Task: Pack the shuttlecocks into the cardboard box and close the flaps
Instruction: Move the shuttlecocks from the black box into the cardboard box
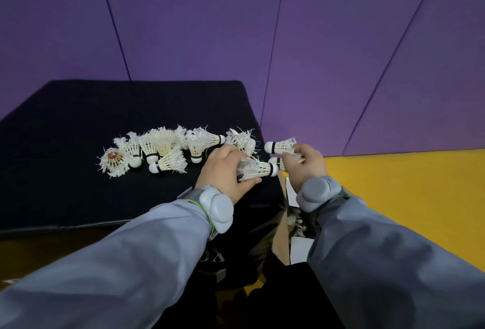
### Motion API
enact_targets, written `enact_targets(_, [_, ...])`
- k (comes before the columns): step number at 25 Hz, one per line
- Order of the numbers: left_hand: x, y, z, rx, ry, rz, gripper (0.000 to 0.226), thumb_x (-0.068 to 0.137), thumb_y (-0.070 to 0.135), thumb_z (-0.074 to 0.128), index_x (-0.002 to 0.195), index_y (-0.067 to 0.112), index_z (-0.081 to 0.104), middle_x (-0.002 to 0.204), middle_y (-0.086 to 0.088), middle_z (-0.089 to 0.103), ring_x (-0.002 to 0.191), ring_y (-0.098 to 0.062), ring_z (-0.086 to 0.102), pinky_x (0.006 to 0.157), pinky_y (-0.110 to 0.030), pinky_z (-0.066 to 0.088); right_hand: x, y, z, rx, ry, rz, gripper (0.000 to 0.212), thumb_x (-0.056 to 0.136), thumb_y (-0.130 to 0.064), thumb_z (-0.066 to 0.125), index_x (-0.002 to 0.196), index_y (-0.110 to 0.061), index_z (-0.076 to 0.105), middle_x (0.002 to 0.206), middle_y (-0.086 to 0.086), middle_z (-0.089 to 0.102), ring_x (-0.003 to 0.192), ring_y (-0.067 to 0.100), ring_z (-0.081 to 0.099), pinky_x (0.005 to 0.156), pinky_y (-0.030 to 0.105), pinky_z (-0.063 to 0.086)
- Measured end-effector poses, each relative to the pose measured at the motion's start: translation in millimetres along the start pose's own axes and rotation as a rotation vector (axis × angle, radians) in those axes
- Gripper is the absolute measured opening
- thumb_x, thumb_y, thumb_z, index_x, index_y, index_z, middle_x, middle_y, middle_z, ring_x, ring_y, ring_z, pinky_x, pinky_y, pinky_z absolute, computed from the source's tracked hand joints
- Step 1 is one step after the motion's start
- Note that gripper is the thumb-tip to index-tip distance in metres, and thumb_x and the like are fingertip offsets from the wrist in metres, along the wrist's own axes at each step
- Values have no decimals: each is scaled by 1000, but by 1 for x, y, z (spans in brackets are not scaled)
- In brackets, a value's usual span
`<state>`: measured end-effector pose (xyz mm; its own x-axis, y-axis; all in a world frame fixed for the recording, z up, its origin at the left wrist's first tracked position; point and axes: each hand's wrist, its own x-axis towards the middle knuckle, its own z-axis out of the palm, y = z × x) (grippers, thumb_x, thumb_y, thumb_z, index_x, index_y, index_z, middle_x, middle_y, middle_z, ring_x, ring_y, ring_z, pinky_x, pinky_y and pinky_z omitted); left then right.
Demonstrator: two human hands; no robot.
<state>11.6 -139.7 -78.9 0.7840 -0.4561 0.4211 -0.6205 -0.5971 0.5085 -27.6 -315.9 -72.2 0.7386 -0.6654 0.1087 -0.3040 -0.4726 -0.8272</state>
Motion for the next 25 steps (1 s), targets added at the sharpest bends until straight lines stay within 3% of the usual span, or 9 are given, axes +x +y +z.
enact_targets(5, [1,43,31,-9,-40,38,51,64,47,75,102,16,60,104,0,54,99,-19,46,84,-23,34,2,35,-49,-1,36,77,29,86,-30,59,109,-13,63,113,13,58,96,30,52,85,38,43])
enact_targets(8, [3,71,67,-18,-113,65,51,64,47,75,102,17,61,106,0,54,100,-20,48,87,-25,36,6,74,-80,9,81,133,17,85,-28,59,98,-18,64,99,7,54,85,28,48,73,32,38])
enact_targets(12, [5,102,131,-43,-231,58,51,65,47,75,103,16,61,108,0,54,105,-21,46,88,-23,31,14,136,-115,-49,95,228,16,81,-33,59,90,-21,66,88,3,55,81,32,56,70,38,50])
enact_targets(15, [4,111,170,-45,-290,43,51,65,48,74,104,18,61,109,-1,55,106,-21,46,83,-19,28,17,173,-124,-31,80,261,10,81,-33,57,70,-31,57,82,-3,60,71,29,57,57,33,45])
enact_targets(17, [7,111,209,-34,-362,23,52,64,52,73,104,21,60,110,1,54,107,-20,46,87,-23,34,30,208,-124,-59,74,348,8,83,-33,58,81,-26,60,96,6,63,79,34,59,60,32,43])
enact_targets(20, [9,107,243,-18,-451,14,51,62,49,75,103,21,61,110,0,55,106,-22,49,89,-30,38,40,249,-113,-60,57,440,22,84,-32,58,99,-17,65,107,14,63,90,37,60,67,36,44])
enact_targets(25, [14,90,289,-21,-493,-58,49,62,38,80,102,14,64,109,-6,58,101,-26,54,82,-25,36,55,295,-90,-81,-21,584,27,86,-26,56,110,-14,64,117,15,58,99,38,58,70,34,41])
